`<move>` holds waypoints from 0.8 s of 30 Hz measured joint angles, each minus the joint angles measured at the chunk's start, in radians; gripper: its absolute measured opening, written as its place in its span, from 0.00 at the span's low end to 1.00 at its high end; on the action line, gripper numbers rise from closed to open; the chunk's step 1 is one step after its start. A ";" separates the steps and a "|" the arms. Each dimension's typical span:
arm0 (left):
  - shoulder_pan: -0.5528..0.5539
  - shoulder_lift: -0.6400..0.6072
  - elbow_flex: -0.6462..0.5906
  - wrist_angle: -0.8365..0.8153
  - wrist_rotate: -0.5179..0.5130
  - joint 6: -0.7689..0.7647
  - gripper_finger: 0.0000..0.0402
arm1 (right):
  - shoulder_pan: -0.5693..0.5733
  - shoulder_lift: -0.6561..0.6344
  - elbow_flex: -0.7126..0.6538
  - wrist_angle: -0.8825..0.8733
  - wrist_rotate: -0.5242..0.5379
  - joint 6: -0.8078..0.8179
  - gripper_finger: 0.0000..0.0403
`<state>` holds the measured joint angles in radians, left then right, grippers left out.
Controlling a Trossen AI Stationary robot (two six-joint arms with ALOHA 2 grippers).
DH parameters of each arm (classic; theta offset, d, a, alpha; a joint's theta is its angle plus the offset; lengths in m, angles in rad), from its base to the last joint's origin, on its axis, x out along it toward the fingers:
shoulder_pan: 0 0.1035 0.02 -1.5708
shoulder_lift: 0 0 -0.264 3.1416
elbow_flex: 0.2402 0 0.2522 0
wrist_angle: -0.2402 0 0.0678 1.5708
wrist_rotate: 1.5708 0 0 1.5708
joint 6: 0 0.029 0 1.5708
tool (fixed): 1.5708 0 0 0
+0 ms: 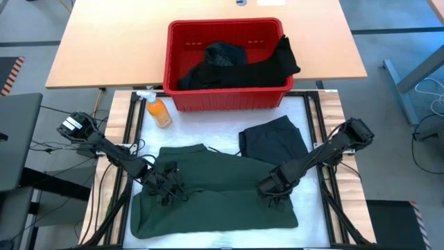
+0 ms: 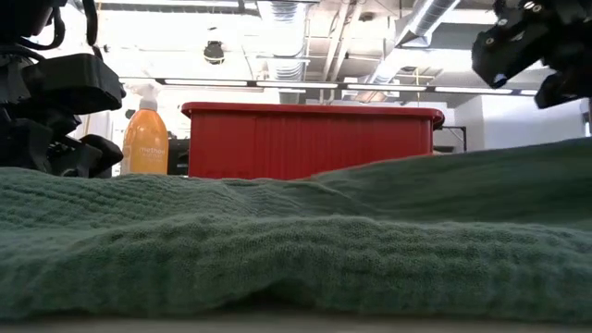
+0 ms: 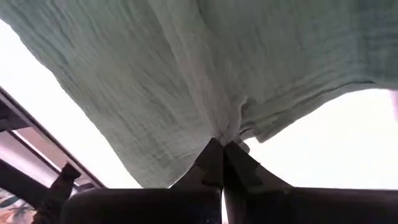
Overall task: Fold laundry
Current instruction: Fold the dark green shirt
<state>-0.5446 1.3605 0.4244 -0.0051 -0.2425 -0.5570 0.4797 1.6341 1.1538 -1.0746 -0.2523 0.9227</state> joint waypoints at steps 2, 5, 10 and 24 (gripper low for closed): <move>0.000 0.000 0.000 0.000 -0.004 0.007 0.27 | 0.007 0.000 0.000 -0.001 -0.003 0.017 0.04; 0.000 0.000 0.000 0.000 -0.008 0.014 0.27 | 0.012 0.003 0.001 -0.014 0.009 0.034 0.04; 0.000 0.000 0.000 -0.005 -0.008 0.014 0.27 | 0.024 0.003 -0.019 -0.024 0.048 0.084 0.04; 0.000 0.000 0.000 -0.005 -0.081 0.040 0.27 | 0.035 0.004 -0.122 0.018 0.124 0.202 0.07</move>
<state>-0.5446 1.3602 0.4244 -0.0105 -0.3233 -0.5167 0.5150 1.6382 1.0320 -1.0569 -0.1285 1.1252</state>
